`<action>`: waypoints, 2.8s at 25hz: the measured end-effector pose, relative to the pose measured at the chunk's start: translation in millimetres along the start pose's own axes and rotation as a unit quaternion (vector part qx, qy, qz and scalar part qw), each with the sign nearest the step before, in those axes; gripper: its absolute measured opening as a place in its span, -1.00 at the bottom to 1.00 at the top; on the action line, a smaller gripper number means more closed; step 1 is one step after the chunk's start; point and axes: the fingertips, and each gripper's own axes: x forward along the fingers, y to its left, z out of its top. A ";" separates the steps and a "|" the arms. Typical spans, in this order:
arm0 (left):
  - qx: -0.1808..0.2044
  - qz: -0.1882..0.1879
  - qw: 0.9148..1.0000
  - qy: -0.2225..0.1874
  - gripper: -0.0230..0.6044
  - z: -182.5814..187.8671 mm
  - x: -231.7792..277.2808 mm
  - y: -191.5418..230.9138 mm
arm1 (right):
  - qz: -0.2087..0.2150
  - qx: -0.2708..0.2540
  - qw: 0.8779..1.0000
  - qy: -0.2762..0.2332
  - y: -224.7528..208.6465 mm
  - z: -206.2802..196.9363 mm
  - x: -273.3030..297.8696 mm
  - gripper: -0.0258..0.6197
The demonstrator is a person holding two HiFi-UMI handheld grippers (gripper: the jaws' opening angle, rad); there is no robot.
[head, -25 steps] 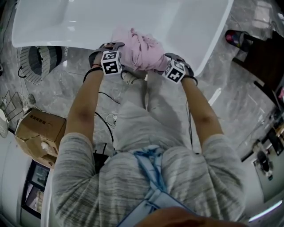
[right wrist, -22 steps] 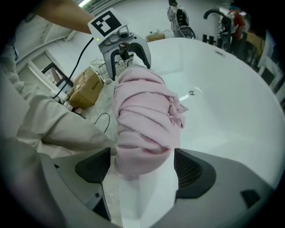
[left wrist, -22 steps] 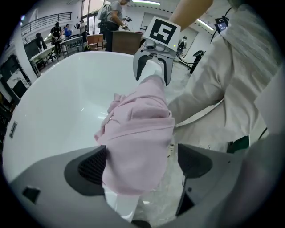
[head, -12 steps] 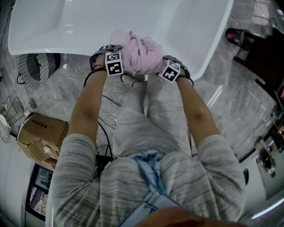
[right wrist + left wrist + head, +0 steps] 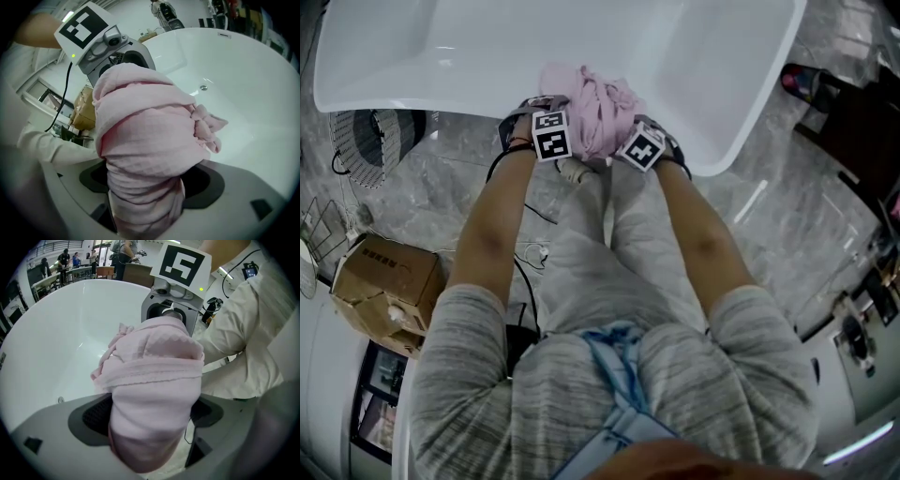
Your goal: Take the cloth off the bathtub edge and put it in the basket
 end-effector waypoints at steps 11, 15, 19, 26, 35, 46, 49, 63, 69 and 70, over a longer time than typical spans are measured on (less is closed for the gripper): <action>-0.015 0.010 1.000 -0.024 0.64 13.8 6.5 1.6 | 0.000 0.017 1.000 -0.012 4.1 15.0 1.8 0.37; -0.018 0.003 0.999 -0.034 0.64 19.6 5.9 0.4 | 0.000 0.005 1.000 -0.014 4.9 25.8 2.0 0.37; -0.013 -0.007 0.998 -0.056 0.64 32.3 2.6 -4.8 | 0.011 -0.012 1.000 -0.025 10.6 36.7 -0.7 0.37; 0.001 -0.011 0.996 -0.086 0.60 45.5 -4.4 -14.3 | 0.010 -0.059 0.998 -0.028 17.7 48.0 -11.0 0.28; 0.001 -0.005 0.992 -0.130 0.13 65.0 -39.0 -31.9 | -0.011 -0.107 0.992 -0.062 24.5 53.8 -47.4 -0.16; -0.054 0.045 0.983 -0.170 -0.16 70.5 -110.3 -37.5 | -0.039 -0.129 0.985 -0.107 43.9 83.5 -115.3 -0.50; -0.073 0.062 0.979 -0.181 -0.17 68.6 -135.8 -38.6 | -0.043 -0.140 0.982 -0.116 51.2 96.8 -136.8 -0.53; -0.175 0.188 0.941 -0.220 -0.19 41.2 -272.0 -51.6 | -0.072 -0.269 0.947 -0.158 105.6 178.2 -241.9 -0.56; -0.237 0.238 0.914 -0.228 -0.19 7.5 -319.5 -71.3 | -0.064 -0.350 0.922 -0.153 147.9 218.6 -267.1 -0.57; -0.247 0.246 0.909 -0.229 -0.19 1.8 -326.2 -75.6 | -0.062 -0.363 0.917 -0.154 155.8 224.4 -270.1 -0.57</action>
